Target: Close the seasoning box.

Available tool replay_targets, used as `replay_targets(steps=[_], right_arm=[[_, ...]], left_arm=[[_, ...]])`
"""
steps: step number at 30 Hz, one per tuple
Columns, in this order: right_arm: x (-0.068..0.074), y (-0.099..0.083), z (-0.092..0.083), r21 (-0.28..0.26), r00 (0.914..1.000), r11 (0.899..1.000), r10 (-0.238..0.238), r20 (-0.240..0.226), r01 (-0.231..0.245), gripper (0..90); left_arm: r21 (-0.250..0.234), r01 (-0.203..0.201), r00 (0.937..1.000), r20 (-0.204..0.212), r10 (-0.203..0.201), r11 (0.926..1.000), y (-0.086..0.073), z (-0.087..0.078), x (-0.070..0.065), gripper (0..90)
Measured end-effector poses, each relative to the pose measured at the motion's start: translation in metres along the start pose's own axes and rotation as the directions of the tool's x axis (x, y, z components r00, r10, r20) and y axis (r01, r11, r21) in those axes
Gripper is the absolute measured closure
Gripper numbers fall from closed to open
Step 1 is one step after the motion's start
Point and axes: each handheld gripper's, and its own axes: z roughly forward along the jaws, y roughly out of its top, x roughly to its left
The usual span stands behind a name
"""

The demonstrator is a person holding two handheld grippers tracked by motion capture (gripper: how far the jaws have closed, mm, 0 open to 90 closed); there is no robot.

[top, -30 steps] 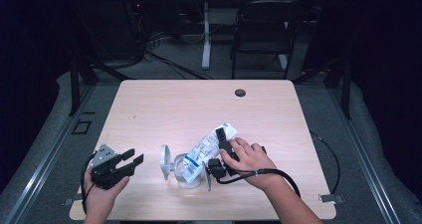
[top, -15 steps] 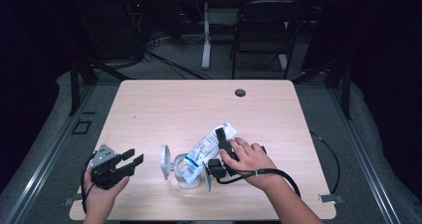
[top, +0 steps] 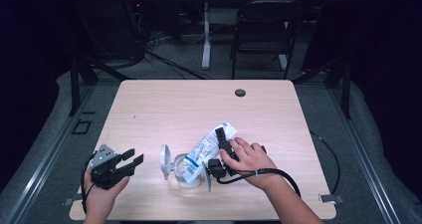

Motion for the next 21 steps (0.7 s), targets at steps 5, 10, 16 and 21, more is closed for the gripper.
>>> replay_targets(steps=[5,10,16,21], right_arm=[[0.0006,0.0001,0.0009,-0.012,1.0000,1.000,0.010,-0.001,-0.010,53.3],[-0.0010,0.0001,-0.0006,0.005,0.9999,1.000,-0.012,0.003,0.012,53.4],[-0.0002,-0.0002,0.0005,-0.017,1.0000,1.000,0.003,0.004,-0.003,53.5],[-0.0013,-0.0002,0.0000,-0.011,1.0000,1.000,-0.005,0.003,0.005,53.6]], left_arm=[[0.000,0.002,1.0000,0.000,-0.002,1.0000,-0.0001,-0.0001,0.0000,56.5],[0.001,0.001,1.0000,0.000,-0.001,1.0000,-0.0001,0.0000,0.0001,56.5],[0.001,-0.001,1.0000,0.000,0.001,1.0000,-0.0002,0.0001,0.0001,56.5],[0.001,0.003,1.0000,0.000,-0.003,1.0000,-0.0004,0.0002,0.0005,56.5]])
